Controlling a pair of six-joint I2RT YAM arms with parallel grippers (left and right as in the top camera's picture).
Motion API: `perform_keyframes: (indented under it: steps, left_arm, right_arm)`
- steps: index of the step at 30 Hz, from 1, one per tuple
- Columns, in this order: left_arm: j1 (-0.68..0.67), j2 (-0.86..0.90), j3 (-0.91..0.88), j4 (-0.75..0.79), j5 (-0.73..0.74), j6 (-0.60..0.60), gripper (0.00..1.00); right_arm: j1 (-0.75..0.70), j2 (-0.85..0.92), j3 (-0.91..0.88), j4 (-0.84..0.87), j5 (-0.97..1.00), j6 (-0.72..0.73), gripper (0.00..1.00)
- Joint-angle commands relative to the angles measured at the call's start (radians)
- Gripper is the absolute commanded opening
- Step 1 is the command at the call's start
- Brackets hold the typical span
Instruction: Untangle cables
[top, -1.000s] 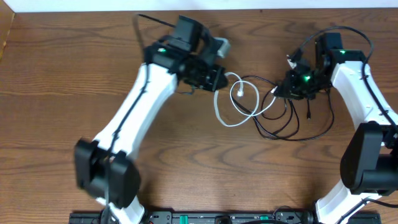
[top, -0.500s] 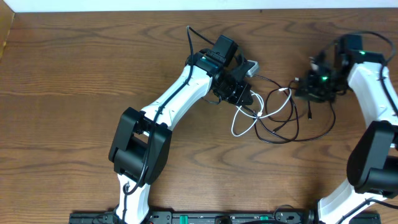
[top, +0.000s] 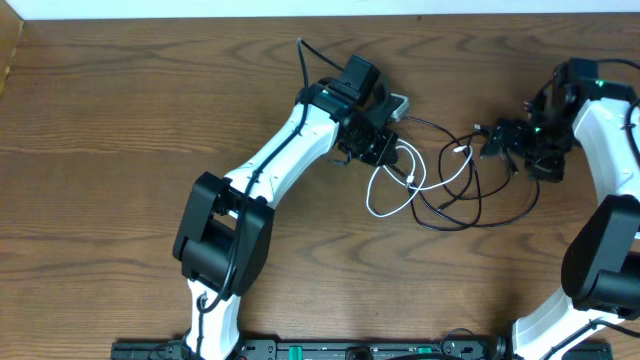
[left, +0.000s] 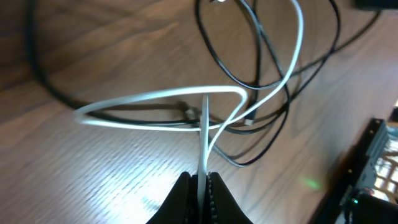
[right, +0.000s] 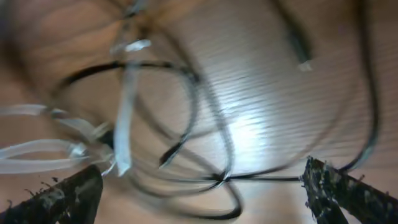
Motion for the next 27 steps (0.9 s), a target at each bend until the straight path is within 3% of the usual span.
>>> perform_keyframes:
  steps: [1, 9, 13, 18, 27]
  left_arm:
    - [0.027, -0.122, 0.023, -0.012, -0.069, 0.006, 0.07]
    - [0.035, -0.283, 0.023, -0.135, -0.144, 0.003, 0.07]
    - [0.035, -0.289, 0.021, -0.173, -0.146, 0.003, 0.07]
    - [0.035, -0.283, 0.019, -0.183, -0.146, 0.003, 0.07]
    - [0.035, -0.283, 0.019, -0.183, -0.146, 0.003, 0.07]
  right_arm:
    - [0.023, -0.032, 0.130, -0.049, -0.150, -0.109, 0.99]
    - [0.109, -0.065, 0.253, -0.101, -0.137, -0.048, 0.98]
    - [0.165, -0.059, 0.163, -0.058, -0.022, 0.072, 0.81]
    - [0.214, -0.059, -0.049, 0.103, 0.058, 0.207, 0.68]
    - [0.228, -0.059, -0.304, 0.451, 0.071, 0.275, 0.45]
